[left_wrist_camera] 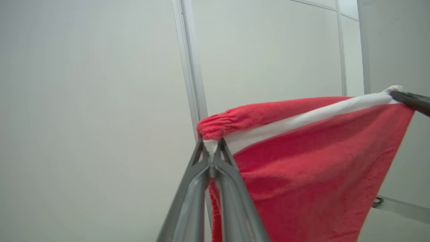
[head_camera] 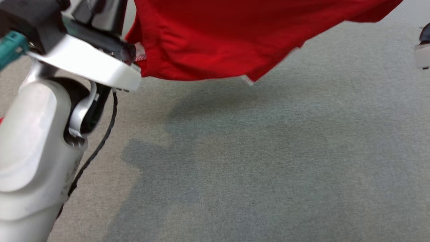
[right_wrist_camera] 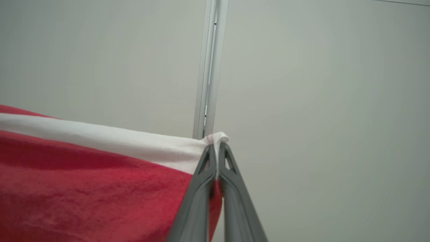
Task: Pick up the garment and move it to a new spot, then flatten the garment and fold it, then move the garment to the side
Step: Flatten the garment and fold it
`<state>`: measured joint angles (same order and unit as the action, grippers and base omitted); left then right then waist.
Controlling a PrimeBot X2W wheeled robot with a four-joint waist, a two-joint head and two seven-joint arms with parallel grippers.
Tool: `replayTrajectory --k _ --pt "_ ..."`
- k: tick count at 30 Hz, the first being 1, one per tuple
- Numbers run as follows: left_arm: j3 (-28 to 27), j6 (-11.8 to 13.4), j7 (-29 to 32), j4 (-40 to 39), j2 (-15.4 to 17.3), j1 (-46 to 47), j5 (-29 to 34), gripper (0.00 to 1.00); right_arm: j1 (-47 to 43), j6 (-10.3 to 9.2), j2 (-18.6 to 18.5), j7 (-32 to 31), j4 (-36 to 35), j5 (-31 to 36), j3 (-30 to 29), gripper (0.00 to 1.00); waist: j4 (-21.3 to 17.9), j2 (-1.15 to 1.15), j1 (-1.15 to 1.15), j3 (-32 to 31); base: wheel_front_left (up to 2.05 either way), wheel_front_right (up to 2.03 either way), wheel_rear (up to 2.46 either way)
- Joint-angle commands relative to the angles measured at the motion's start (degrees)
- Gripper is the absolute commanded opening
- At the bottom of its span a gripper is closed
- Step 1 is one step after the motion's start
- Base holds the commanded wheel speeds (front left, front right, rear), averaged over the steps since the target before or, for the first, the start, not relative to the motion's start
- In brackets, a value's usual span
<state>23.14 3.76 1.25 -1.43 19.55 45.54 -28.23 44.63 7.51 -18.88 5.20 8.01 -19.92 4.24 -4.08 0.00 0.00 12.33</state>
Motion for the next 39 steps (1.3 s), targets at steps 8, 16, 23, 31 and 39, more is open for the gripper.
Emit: replayTrajectory --k 8,16,23,31,39 --pt "-0.4 -1.9 2.6 2.1 0.3 5.9 -1.9 0.0 3.7 -0.02 -0.3 -3.9 -0.9 -0.5 0.7 0.0 -1.6 0.0 0.0 0.7 0.0 0.0 0.0" --pt "0.6 -6.0 -0.2 14.8 -2.6 15.9 -2.1 0.0 14.3 -0.02 -1.2 -3.1 8.9 -4.8 3.6 0.0 -1.6 0.0 0.0 6.3 0.0 0.0 0.0" --pt "1.5 -9.3 -6.4 32.3 -6.9 30.1 -1.5 0.0 29.5 -0.02 0.9 3.1 22.6 -6.0 7.5 0.0 -1.8 0.0 0.0 11.0 0.0 0.0 0.0" --pt "3.7 -10.9 -12.1 55.2 -11.7 36.1 -3.1 0.0 35.0 -0.01 7.2 8.5 42.3 -9.1 14.7 0.0 -2.3 0.0 0.0 12.7 0.0 0.0 0.0" --pt "3.6 -11.0 -12.9 69.3 -14.0 32.9 -5.4 0.0 31.2 -0.01 9.5 9.5 50.9 -14.3 21.6 0.0 -2.3 0.0 0.0 15.1 0.0 0.0 0.0"
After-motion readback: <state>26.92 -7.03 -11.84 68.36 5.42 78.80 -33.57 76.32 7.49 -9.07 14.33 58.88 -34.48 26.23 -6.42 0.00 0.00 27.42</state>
